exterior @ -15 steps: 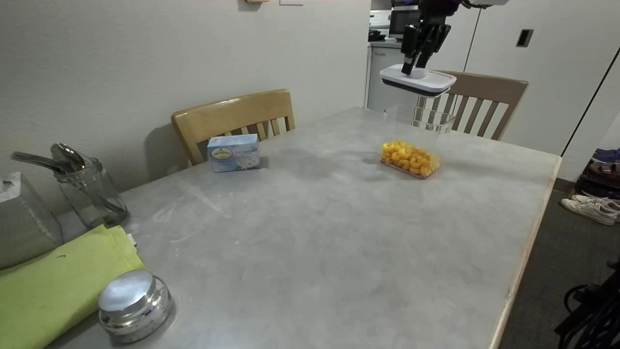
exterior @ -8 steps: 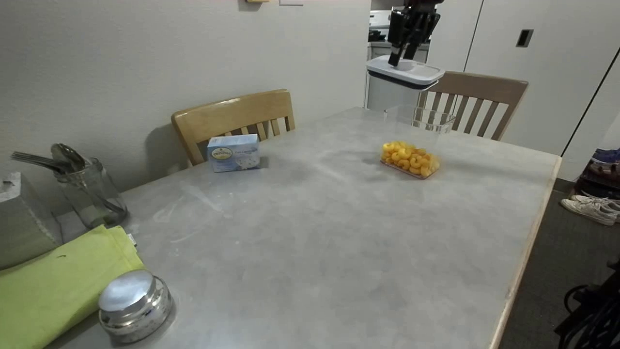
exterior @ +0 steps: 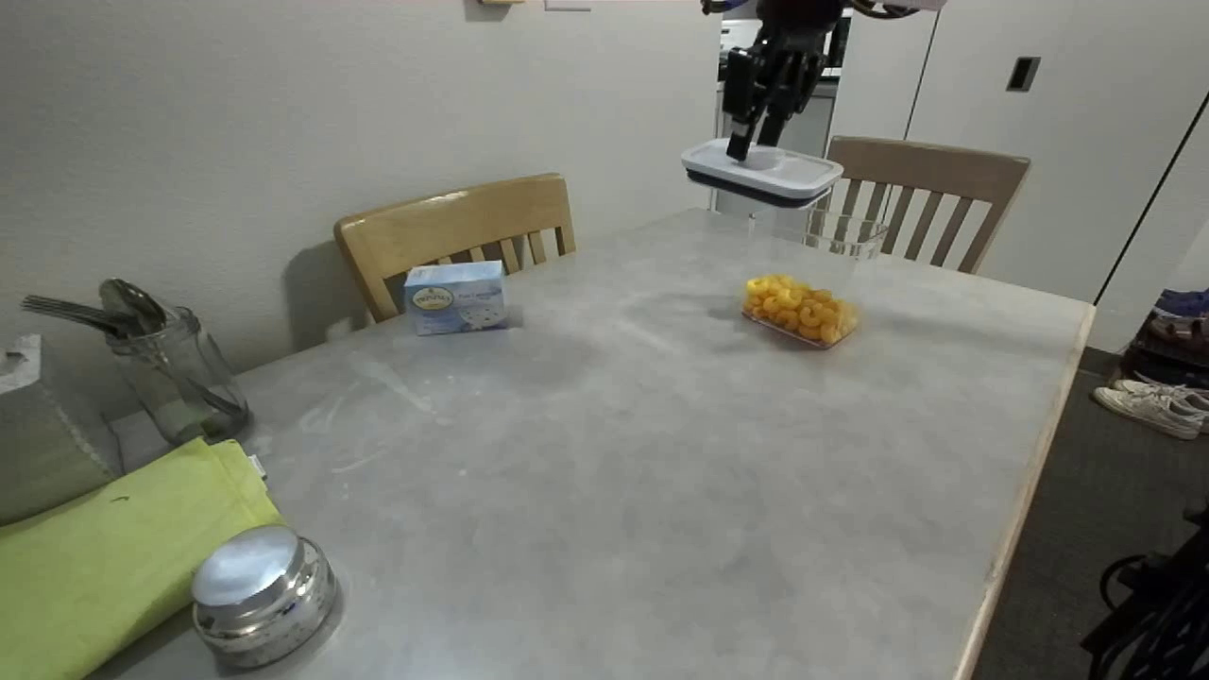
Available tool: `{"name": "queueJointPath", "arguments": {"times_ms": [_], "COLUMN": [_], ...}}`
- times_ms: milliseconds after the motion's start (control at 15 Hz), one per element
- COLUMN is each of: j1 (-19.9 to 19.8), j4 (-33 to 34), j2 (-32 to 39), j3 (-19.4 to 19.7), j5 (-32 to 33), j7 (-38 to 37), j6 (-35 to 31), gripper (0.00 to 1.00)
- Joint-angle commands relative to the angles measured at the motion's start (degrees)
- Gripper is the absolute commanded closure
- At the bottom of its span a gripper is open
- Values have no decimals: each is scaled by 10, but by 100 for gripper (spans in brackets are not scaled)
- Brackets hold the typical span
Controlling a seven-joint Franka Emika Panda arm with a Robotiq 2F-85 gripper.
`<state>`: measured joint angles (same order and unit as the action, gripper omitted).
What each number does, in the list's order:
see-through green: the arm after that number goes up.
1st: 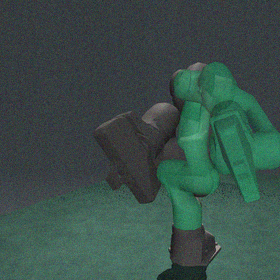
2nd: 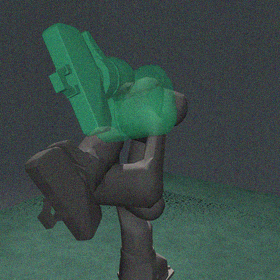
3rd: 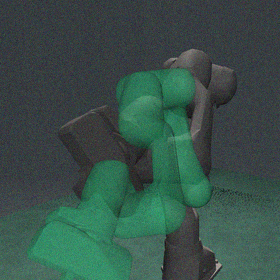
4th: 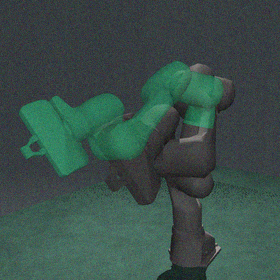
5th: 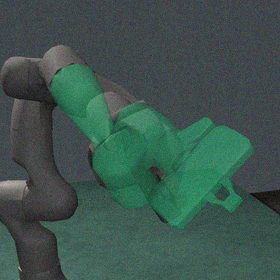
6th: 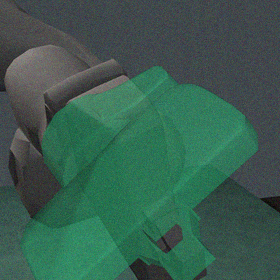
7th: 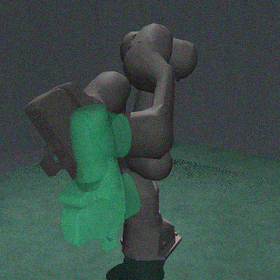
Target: Press the button atop the lid and then put the lid on the table
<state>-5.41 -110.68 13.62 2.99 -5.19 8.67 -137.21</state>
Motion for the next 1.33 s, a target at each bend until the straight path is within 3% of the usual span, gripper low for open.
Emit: {"name": "queueJointPath", "arguments": {"times_ms": [0, 667, 1267], "j1": [13, 36, 33], "j4": [-35, -103, -105], "j2": [-9, 33, 94], "j3": [-6, -16, -22], "j5": [5, -2, -4], "j7": [-29, -83, -84], "j6": [-26, -119, -168], "gripper": [73, 73, 73]}}
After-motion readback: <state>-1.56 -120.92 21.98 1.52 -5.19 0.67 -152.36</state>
